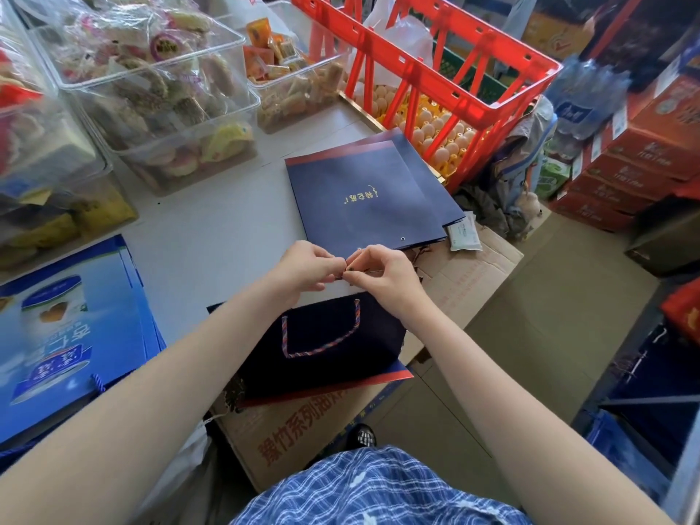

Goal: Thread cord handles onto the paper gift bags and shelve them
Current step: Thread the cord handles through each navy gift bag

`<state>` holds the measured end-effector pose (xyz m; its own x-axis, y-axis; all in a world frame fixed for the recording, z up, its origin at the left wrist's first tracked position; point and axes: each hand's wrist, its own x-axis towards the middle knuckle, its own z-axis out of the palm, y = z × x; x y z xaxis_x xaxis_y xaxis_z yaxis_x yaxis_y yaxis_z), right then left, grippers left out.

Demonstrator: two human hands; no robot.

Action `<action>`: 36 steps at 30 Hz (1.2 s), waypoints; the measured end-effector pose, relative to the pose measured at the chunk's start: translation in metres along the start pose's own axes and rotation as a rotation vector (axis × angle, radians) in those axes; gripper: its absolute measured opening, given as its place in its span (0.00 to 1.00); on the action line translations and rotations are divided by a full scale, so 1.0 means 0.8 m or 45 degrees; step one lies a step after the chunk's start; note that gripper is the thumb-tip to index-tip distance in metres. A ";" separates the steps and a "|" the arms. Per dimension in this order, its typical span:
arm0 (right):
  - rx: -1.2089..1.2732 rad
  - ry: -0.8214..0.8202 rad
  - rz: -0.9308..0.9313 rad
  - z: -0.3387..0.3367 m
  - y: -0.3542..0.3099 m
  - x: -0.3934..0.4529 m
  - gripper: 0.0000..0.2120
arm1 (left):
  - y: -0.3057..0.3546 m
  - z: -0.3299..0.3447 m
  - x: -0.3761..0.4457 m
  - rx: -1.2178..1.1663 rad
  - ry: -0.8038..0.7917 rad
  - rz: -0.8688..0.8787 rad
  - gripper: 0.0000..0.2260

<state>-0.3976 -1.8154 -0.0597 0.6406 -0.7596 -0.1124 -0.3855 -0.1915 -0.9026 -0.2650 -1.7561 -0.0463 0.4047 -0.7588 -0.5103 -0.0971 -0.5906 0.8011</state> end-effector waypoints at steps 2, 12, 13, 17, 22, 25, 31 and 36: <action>0.000 -0.042 -0.053 0.002 0.000 -0.002 0.05 | 0.006 -0.004 0.001 0.018 -0.059 -0.055 0.03; 0.206 -0.189 0.091 -0.025 -0.003 0.007 0.06 | -0.020 -0.004 -0.009 -0.103 -0.106 0.480 0.02; 0.253 -0.212 0.124 -0.029 -0.004 0.008 0.05 | -0.021 -0.006 -0.011 -0.126 -0.134 0.491 0.02; 0.347 -0.244 0.213 -0.030 -0.005 0.013 0.05 | -0.021 -0.010 -0.011 -0.175 -0.269 0.477 0.02; 0.350 -0.103 0.286 -0.026 -0.010 0.017 0.07 | -0.021 -0.007 -0.007 -0.002 -0.138 0.542 0.04; 0.278 -0.069 0.253 -0.024 -0.014 0.017 0.08 | -0.023 -0.008 -0.006 0.017 -0.095 0.534 0.06; 0.063 0.002 0.127 -0.013 -0.015 0.016 0.04 | -0.021 -0.005 -0.004 0.060 0.064 0.473 0.08; -0.038 0.033 0.055 -0.006 -0.013 0.017 0.02 | -0.012 0.003 -0.004 -0.155 0.087 0.236 0.05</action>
<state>-0.3881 -1.8263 -0.0499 0.6055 -0.7834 -0.1401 -0.4325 -0.1761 -0.8842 -0.2678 -1.7485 -0.0529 0.4512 -0.8286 -0.3315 -0.0672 -0.4019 0.9132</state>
